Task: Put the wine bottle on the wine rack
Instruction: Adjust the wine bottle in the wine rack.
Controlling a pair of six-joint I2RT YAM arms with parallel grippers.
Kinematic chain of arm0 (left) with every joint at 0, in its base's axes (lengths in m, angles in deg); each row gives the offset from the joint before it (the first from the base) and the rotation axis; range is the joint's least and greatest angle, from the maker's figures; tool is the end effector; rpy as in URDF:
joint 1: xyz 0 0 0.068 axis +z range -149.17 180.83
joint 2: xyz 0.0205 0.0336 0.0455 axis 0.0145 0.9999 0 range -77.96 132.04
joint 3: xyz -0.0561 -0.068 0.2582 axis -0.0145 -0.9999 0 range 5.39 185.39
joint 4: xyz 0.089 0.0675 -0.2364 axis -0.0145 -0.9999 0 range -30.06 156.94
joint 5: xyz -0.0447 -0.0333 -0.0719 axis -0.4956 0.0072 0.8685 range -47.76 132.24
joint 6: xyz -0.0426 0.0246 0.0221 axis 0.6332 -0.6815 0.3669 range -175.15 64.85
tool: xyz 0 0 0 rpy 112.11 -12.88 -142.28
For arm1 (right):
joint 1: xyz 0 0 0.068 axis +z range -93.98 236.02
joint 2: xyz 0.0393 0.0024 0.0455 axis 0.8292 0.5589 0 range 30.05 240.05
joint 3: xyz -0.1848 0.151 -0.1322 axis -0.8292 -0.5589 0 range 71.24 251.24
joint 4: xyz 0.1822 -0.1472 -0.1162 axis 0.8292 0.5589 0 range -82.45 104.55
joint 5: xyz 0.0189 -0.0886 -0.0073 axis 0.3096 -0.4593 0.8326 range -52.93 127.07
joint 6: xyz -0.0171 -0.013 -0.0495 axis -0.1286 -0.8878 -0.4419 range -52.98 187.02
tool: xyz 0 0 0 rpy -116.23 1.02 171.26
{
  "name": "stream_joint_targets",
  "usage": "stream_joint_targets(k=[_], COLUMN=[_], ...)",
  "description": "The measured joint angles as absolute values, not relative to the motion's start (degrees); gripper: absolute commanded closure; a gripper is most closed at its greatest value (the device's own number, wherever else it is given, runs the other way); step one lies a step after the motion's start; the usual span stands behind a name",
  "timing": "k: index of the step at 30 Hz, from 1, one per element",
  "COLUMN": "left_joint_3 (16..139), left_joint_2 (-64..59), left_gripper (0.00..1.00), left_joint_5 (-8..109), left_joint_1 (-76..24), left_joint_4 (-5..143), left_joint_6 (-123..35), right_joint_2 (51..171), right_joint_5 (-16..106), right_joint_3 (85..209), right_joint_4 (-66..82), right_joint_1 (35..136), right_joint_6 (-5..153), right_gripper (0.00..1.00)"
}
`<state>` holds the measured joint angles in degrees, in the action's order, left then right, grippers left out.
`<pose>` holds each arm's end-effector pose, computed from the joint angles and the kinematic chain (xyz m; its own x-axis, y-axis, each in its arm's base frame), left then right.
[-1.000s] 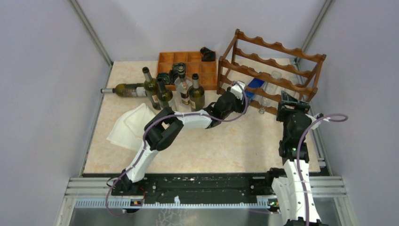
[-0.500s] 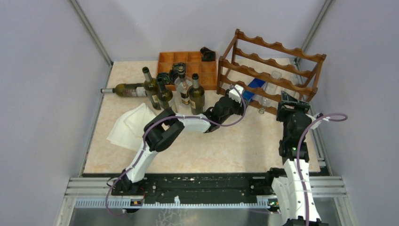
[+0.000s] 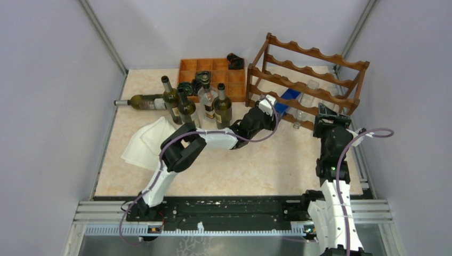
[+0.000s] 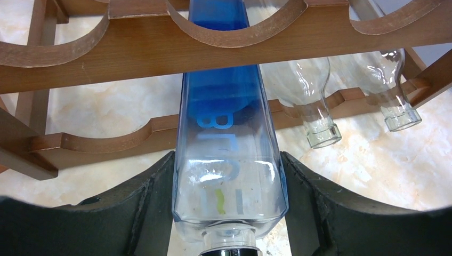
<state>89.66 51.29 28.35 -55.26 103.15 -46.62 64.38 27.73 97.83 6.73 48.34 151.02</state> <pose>0.2917 -0.4186 0.1708 -0.1839 0.0156 -0.9828 0.6532 0.7491 -0.1103 0.1590 -0.0272 0.2756 0.2776 0.9528 -0.1231 0.1491 0.0838 0.9853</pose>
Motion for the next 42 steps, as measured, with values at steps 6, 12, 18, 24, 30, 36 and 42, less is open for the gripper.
stream_joint_targets(k=[6, 12, 18, 24, 30, 36, 42], left_joint_3=[95.24, 103.08, 107.43, 109.42, 113.84, 116.15, 115.61], left_joint_2=[51.34, 53.06, 54.92, 56.95, 60.32, 61.87, 61.68], left_gripper=[0.25, 0.11, 0.09, 0.09, 0.09, 0.34, 0.99], left_joint_5=[30.65, 33.60, 35.48, 35.89, 35.39, 34.41, 33.51], left_joint_1=[-54.30, -53.27, -52.79, -52.79, -52.79, -52.79, -52.97], left_joint_4=[92.17, 83.32, 79.37, 77.20, 76.24, 75.65, 76.22], left_joint_6=[-45.79, -45.76, -45.94, -46.00, -45.72, -45.15, -44.36], right_joint_2=[64.35, 64.31, 64.20, 64.18, 64.16, 64.09, 63.85], right_joint_5=[27.73, 27.73, 27.75, 27.77, 27.97, 27.99, 28.03], right_joint_3=[96.80, 96.58, 96.30, 95.95, 95.57, 95.49, 95.22], right_joint_4=[6.56, 6.69, 6.67, 6.60, 6.58, 6.65, 6.71], right_joint_1=[48.34, 48.34, 48.34, 48.34, 48.32, 48.27, 48.21], right_joint_6=[151.07, 151.09, 151.18, 151.29, 151.72, 151.96, 152.16], right_gripper=[0.36, 0.36, 0.36, 0.36, 0.36, 0.36, 0.36])
